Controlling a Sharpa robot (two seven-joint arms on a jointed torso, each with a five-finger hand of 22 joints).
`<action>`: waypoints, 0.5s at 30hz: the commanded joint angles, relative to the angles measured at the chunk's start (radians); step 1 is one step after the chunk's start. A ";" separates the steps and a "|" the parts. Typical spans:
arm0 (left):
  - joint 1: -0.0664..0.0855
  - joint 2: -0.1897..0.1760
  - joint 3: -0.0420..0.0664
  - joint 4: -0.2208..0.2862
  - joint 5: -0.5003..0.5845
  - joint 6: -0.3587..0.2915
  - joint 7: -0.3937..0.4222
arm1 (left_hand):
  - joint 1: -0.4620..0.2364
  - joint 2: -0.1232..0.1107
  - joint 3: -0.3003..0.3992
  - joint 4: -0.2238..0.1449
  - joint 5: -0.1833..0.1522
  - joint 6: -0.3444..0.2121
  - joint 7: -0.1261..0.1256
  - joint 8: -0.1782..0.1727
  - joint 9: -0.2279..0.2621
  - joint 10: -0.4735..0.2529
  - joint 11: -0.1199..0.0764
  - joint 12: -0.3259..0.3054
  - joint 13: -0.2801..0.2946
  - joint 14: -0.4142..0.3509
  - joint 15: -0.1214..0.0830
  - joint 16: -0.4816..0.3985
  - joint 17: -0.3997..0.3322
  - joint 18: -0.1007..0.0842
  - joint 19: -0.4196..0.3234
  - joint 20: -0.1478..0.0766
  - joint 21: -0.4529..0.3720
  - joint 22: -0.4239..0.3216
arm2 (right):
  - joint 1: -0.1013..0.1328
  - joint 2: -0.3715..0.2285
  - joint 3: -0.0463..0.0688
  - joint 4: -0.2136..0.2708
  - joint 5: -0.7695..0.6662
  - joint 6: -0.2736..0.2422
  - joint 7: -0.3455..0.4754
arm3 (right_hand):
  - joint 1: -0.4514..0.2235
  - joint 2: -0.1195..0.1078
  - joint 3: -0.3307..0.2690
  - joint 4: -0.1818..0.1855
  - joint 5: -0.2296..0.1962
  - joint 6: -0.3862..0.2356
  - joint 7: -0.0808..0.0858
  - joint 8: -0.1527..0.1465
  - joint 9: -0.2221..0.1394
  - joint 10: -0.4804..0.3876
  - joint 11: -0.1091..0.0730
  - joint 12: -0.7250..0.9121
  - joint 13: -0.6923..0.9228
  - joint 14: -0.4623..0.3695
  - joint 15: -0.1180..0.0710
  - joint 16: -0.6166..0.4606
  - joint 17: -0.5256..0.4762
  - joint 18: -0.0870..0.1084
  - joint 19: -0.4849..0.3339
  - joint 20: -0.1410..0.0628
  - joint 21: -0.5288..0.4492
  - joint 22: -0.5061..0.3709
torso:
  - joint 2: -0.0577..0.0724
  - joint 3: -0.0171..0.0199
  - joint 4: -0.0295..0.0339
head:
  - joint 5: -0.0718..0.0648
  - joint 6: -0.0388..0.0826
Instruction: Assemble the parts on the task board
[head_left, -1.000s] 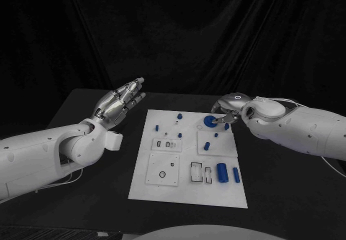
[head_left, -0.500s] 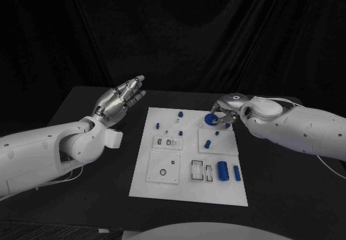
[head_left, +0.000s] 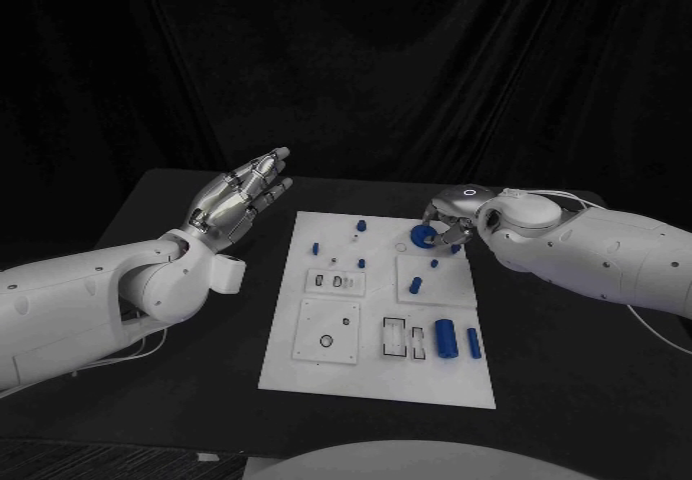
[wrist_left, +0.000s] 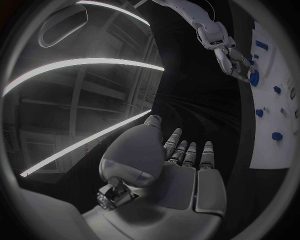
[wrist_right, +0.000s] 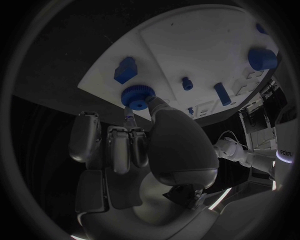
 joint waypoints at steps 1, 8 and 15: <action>-0.001 0.000 0.001 0.002 -0.002 0.015 0.090 | 0.011 0.001 0.008 0.001 0.008 0.000 0.007 0.005 0.000 -0.003 0.002 0.007 0.000 0.000 0.008 -0.004 -0.002 0.014 -0.003 0.008 -0.004 0.000 | -0.004 -0.002 -0.003 -0.002 0.010 0.033 0.007 | 0.013 0.004 0.001 -0.011 0.008 0.019 -0.004 0.011 0.010 0.108 -0.003 0.002 0.263 0.105 -0.003 0.003 0.263 -0.011 0.005 0.001 -0.003 0.055 | 0.000 0.0002 -0.0003 | 0.001 -0.002; -0.001 -0.002 0.001 0.003 -0.002 0.016 0.089 | 0.018 -0.001 0.012 -0.001 0.015 -0.002 0.007 0.005 0.000 -0.003 0.003 0.008 0.000 0.000 0.008 -0.004 -0.002 0.014 -0.002 0.008 -0.004 0.000 | -0.003 -0.014 -0.003 0.013 0.014 -0.006 0.010 | 0.019 0.006 0.005 -0.029 0.005 0.053 -0.005 0.029 0.028 0.108 -0.003 0.002 0.263 0.105 -0.002 0.003 0.263 -0.012 0.006 0.001 -0.003 0.058 | 0.000 0.0004 -0.0002 | 0.004 -0.001; -0.001 -0.005 0.001 0.005 -0.002 0.014 0.085 | 0.022 -0.001 0.013 -0.003 0.018 -0.001 0.007 0.006 0.000 -0.003 0.003 0.009 0.000 0.000 0.008 -0.004 -0.002 0.014 -0.002 0.008 -0.004 0.000 | 0.023 -0.039 -0.002 0.061 0.015 -0.060 0.002 | 0.023 0.006 0.007 -0.034 0.009 0.060 -0.004 0.033 0.033 0.108 -0.002 0.002 0.263 0.105 -0.002 0.003 0.263 -0.013 0.009 0.002 0.000 0.062 | 0.000 0.0007 -0.0014 | 0.015 0.001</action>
